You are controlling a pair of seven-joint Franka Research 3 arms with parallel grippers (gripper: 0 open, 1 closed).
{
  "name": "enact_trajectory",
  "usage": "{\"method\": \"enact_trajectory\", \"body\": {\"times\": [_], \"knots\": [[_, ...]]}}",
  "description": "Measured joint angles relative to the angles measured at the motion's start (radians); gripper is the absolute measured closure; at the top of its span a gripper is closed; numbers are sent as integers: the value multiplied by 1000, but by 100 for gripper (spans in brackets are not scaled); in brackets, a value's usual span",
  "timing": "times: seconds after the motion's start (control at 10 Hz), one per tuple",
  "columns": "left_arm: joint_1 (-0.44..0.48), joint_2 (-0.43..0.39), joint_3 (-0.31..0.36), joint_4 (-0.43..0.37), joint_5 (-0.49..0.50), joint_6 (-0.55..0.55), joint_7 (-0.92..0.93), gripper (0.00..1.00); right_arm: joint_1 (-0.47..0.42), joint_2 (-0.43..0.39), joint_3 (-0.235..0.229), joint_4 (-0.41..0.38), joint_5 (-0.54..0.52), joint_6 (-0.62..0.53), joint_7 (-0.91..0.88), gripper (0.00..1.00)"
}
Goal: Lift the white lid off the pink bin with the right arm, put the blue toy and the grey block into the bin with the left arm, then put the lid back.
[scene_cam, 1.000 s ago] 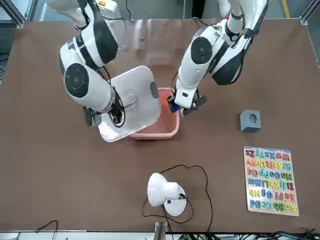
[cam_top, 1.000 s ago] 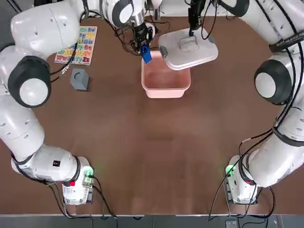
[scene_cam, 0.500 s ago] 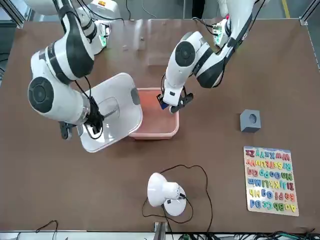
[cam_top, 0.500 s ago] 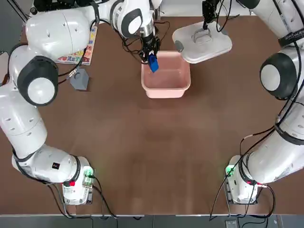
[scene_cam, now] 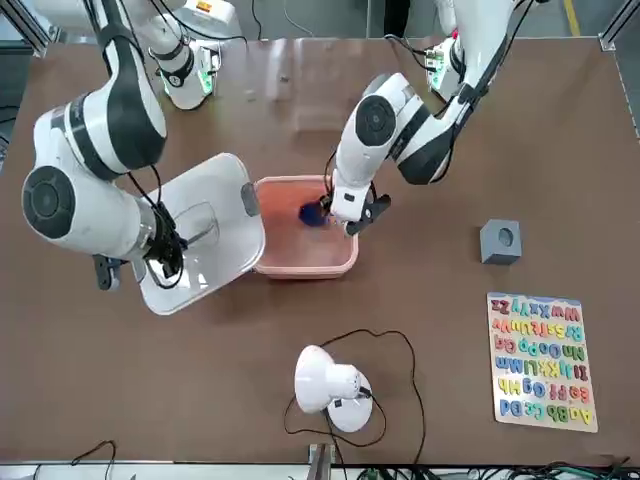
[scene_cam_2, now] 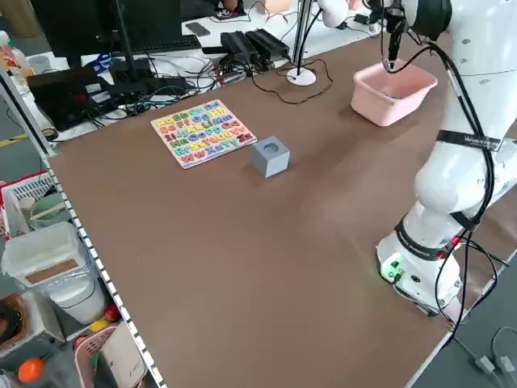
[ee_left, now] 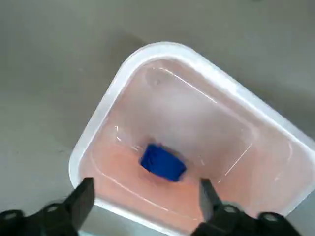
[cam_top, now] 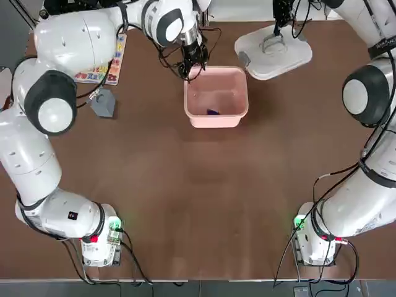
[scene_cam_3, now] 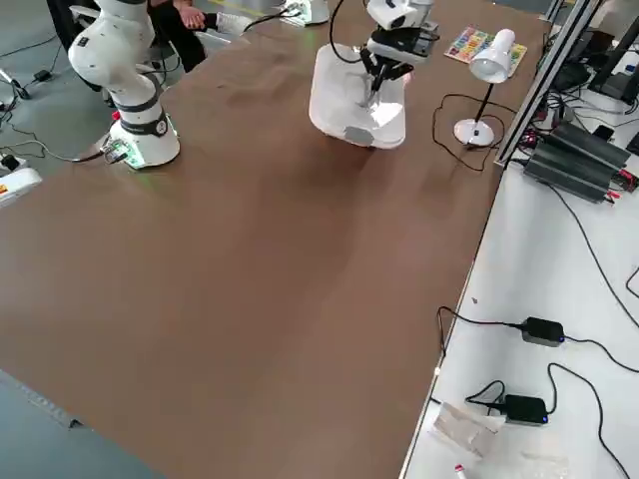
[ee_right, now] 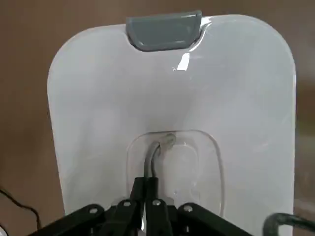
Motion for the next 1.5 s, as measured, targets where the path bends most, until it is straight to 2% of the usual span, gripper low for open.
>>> {"method": "enact_trajectory", "body": {"times": [0.1, 0.3, 0.4, 0.6, 0.8, 1.0, 1.1, 1.3, 1.5], "knots": [[35, -11, 15, 2, 14, -27, 3, 0, 0, 0, 1, 0, -1, 0, -1, 95], [189, -69, 19, -42, 63, -92, 128, 0, -1, 0, 2, -1, -2, -1, -14, 95], [260, -104, 19, -91, 76, -96, 216, 0, -2, 0, 2, -2, -3, -3, -34, 95], [359, -155, 18, -213, 163, -83, 328, 0, -21, 0, 1, -2, -7, -31, -109, 95], [451, -233, 16, -409, 207, 75, 452, 0, -41, -1, 1, -1, -16, -45, -183, 95], [582, -342, 16, -628, 210, 257, 624, 0, -47, -4, 1, 0, -22, -47, -205, 95], [661, -381, 17, -704, 210, 324, 726, 0, -46, -4, 3, 0, -22, -49, -205, 95], [803, -413, 19, -766, 210, 377, 912, 1, -46, -4, 4, 0, -23, -53, -205, 95], [868, -409, 19, -811, 210, 471, 993, 2, -46, -4, 4, 0, -23, -54, -205, 95]]}}
